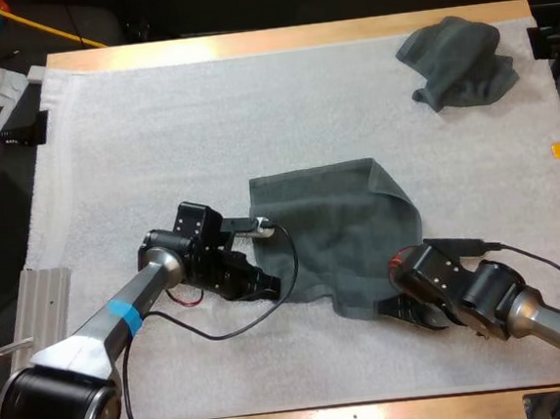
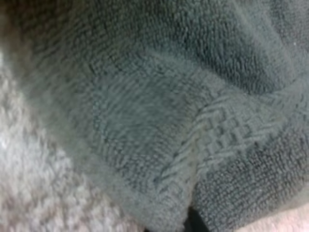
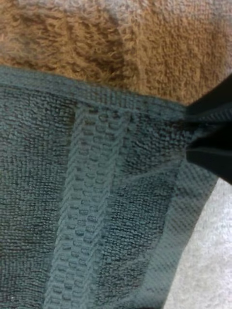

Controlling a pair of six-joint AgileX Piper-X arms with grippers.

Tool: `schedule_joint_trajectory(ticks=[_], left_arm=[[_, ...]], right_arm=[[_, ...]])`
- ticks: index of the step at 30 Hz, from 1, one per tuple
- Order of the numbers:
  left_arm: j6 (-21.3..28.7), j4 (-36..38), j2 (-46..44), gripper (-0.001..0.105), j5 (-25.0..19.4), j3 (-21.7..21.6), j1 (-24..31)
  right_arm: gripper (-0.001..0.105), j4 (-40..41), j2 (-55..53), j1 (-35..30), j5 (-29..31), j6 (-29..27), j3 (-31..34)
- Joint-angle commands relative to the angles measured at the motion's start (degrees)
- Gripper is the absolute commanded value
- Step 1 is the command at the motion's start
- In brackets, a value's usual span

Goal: Pick towel from pile, fold and stack

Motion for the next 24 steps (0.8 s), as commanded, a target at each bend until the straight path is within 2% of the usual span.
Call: schedule_joint_trajectory(ticks=[1,7,12,16,19,21,24], left_arm=[[0.07,2.70,-2.35,0.000,0.62,0.01,-0.27],[3.26,11.14,-10.44,0.000,-0.18,0.00,-0.29],[4.89,18.42,-19.05,0.000,-0.70,-0.73,-0.46],[4.30,22.88,-25.68,0.000,-0.44,-2.81,-0.64],[3.31,26.06,-30.06,0.000,-0.14,-6.04,-0.61],[3.29,25.28,-29.33,0.000,0.15,-5.46,-0.53],[1.37,27.06,-33.21,0.000,0.81,-8.53,-0.48]], right_arm=[[0.000,-0.40,0.04,-0.02,-0.56,-1.20,0.01],[0.000,0.46,-1.51,0.05,-0.90,-3.08,-1.36],[0.001,4.98,-5.42,-0.02,0.19,-4.66,-5.73],[0.000,9.47,-8.48,-0.02,0.56,-6.16,-10.47],[0.001,12.70,-10.83,0.11,0.64,-6.85,-14.27],[0.000,11.79,-10.35,-0.03,0.80,-6.35,-13.61],[0.000,14.51,-12.30,-0.06,1.09,-7.12,-17.16]])
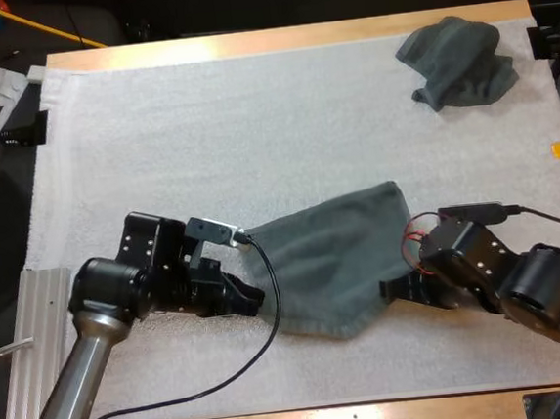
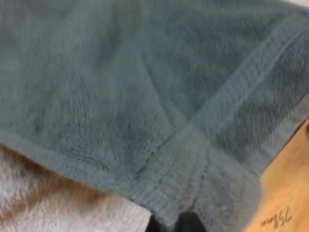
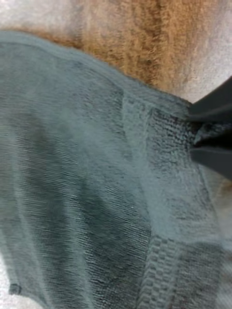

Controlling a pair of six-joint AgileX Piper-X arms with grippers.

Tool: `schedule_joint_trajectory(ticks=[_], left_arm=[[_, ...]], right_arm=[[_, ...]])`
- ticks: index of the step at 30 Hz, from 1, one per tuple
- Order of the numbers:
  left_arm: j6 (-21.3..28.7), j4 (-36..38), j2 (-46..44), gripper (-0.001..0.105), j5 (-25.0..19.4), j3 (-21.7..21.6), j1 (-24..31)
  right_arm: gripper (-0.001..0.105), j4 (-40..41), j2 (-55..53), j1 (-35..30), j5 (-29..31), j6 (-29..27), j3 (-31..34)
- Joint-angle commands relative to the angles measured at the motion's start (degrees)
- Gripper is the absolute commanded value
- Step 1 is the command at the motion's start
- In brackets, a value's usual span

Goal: Pick towel from pile, fold and stack

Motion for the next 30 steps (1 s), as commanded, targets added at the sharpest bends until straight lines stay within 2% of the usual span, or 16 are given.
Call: schedule_joint_trajectory(ticks=[1,7,12,15,19,22,25,30], left_arm=[[-2.34,1.84,-3.86,0.000,1.04,-3.14,-0.09],[-4.95,6.29,-9.66,0.000,2.04,-7.80,-0.25],[-4.67,11.83,-12.36,0.000,1.38,-10.06,-0.64],[-4.17,13.91,-13.28,0.000,-0.91,-10.10,-1.32],[-2.97,12.30,-11.67,0.000,-5.53,-8.98,-1.86],[-4.11,14.87,-13.92,0.000,-3.76,-10.61,-1.88],[-3.72,18.95,-16.36,0.000,-5.30,-13.37,-1.79],[-0.54,19.26,-15.74,0.000,-10.66,-13.63,-1.89]], right_arm=[[0.000,3.10,-2.10,-0.16,0.92,-0.98,-3.82],[0.000,8.63,-4.97,0.18,-1.60,-1.53,-9.97],[0.000,12.06,-6.92,3.52,-3.93,-0.28,-12.15],[0.000,13.04,-7.74,5.64,-4.45,1.53,-12.34],[0.000,12.13,-6.87,5.14,-3.67,3.09,-10.91],[0.001,13.58,-7.72,5.36,-4.34,2.32,-12.75],[0.001,16.24,-8.71,6.11,-5.72,2.66,-15.10],[0.001,16.38,-7.29,6.81,-4.76,2.71,-15.41]])
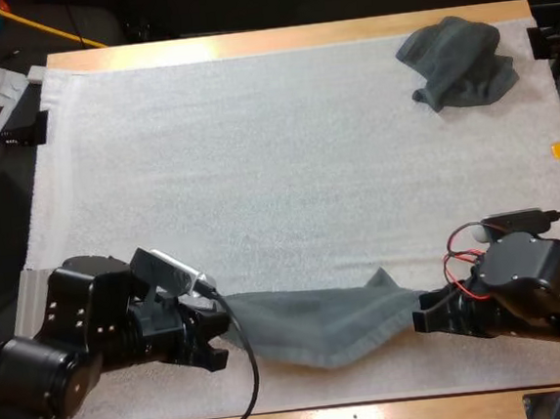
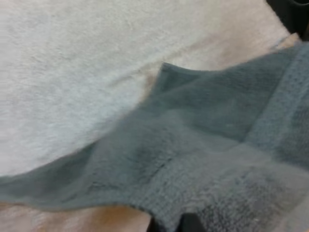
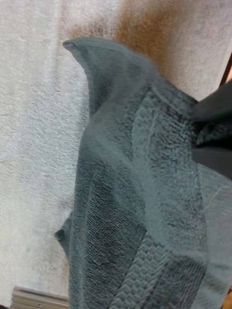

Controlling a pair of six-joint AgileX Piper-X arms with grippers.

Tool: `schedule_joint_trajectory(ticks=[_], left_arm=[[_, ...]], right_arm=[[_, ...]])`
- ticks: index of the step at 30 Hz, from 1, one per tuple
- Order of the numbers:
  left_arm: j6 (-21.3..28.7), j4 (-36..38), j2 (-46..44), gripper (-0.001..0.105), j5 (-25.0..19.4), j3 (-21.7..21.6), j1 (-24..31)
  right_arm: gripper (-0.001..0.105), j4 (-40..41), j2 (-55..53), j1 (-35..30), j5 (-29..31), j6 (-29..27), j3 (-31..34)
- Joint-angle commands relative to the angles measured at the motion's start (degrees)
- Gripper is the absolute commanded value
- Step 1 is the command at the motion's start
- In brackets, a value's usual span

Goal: Pick towel from pile, fold and stack

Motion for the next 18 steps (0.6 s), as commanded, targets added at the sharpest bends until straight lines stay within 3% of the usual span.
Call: schedule_joint_trajectory(ticks=[1,9,14,17,18], left_arm=[[2.68,-0.50,1.57,0.000,-4.92,0.47,-0.22],[4.10,-13.60,10.70,0.000,-9.59,5.31,-0.21],[3.59,-25.60,20.32,0.000,-9.93,7.80,0.61],[4.00,-22.56,19.07,0.000,-9.68,7.15,0.92],[4.21,-24.81,21.74,0.000,-9.73,7.11,2.27]], right_arm=[[0.001,-0.31,2.04,0.08,1.35,-0.04,0.07],[0.001,-13.09,17.86,-5.04,9.40,-3.54,2.06],[0.001,-22.46,28.18,-15.86,5.91,-6.51,2.33],[0.001,-20.75,26.13,-13.52,5.47,-5.44,1.99],[0.001,-23.25,28.65,-15.77,3.77,-5.49,2.07]])
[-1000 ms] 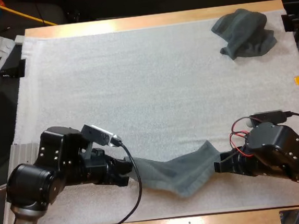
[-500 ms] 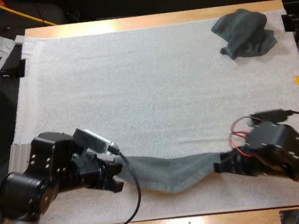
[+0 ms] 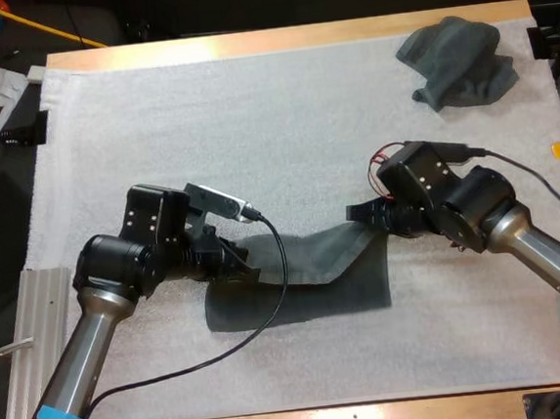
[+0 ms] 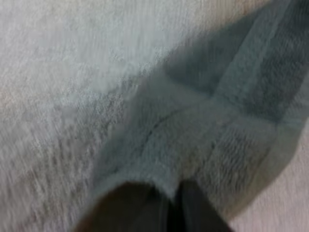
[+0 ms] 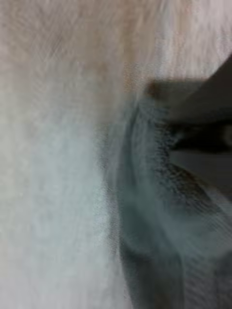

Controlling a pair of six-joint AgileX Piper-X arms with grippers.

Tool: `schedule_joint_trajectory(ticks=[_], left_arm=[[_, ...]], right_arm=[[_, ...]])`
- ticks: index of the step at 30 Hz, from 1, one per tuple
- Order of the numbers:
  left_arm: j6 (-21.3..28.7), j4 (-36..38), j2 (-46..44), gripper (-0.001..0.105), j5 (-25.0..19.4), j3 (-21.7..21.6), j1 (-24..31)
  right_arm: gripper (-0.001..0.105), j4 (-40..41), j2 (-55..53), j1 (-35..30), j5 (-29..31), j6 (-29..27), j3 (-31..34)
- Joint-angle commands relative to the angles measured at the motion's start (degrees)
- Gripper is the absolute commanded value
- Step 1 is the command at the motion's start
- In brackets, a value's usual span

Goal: Pick towel from pile, fold and stack

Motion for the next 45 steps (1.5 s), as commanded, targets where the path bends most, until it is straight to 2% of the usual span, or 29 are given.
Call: schedule_joint_trajectory(ticks=[1,10,18,23,25,26,29,30,32,33,36,40,45], left_arm=[[0.32,-1.53,1.92,0.000,-0.13,-0.83,2.35],[0.61,-9.58,13.95,0.000,2.17,-1.00,8.63],[0.38,-15.82,20.74,0.000,2.58,-0.94,9.67],[0.51,-16.93,21.46,0.000,2.08,-0.76,9.63],[0.06,-18.82,21.65,0.005,2.18,-0.87,9.84],[-0.24,-19.62,21.44,0.011,2.13,-0.87,9.90],[-2.43,-22.90,21.33,0.041,2.22,-0.81,10.13],[-3.37,-24.35,21.33,0.051,2.27,-0.89,10.31],[-5.25,-26.89,21.41,0.065,2.74,-1.30,10.42],[-6.20,-27.76,21.46,0.067,3.23,-1.59,10.48],[-7.43,-28.48,21.35,0.061,5.73,-3.28,10.54],[-6.19,-25.73,20.75,0.056,8.79,-5.72,10.82],[-3.96,-19.79,16.98,0.056,9.13,-7.12,10.93]], right_arm=[[0.001,-2.43,0.31,-0.95,-3.33,0.33,-0.69],[0.001,-9.35,8.59,-8.07,-6.26,2.14,-0.87],[0.001,-13.38,12.51,-10.78,-5.57,3.43,-1.00],[0.001,-15.28,13.38,-10.94,-6.13,4.04,-0.83],[0.017,-18.87,13.57,-11.14,-7.55,5.50,-0.80],[0.027,-20.31,13.77,-11.22,-8.12,5.92,-0.80],[0.060,-25.39,14.25,-11.63,-10.04,7.29,-0.71],[0.063,-27.11,14.45,-12.04,-10.53,7.41,-0.72],[0.062,-29.61,14.41,-12.52,-11.49,7.05,-0.88],[0.060,-30.25,14.25,-12.66,-11.90,6.63,-0.84],[0.055,-31.54,13.47,-12.54,-13.26,4.34,-0.92],[0.054,-29.29,10.67,-12.15,-14.19,-0.24,-0.98],[0.054,-23.38,5.08,-12.12,-13.89,-5.86,-0.89]])
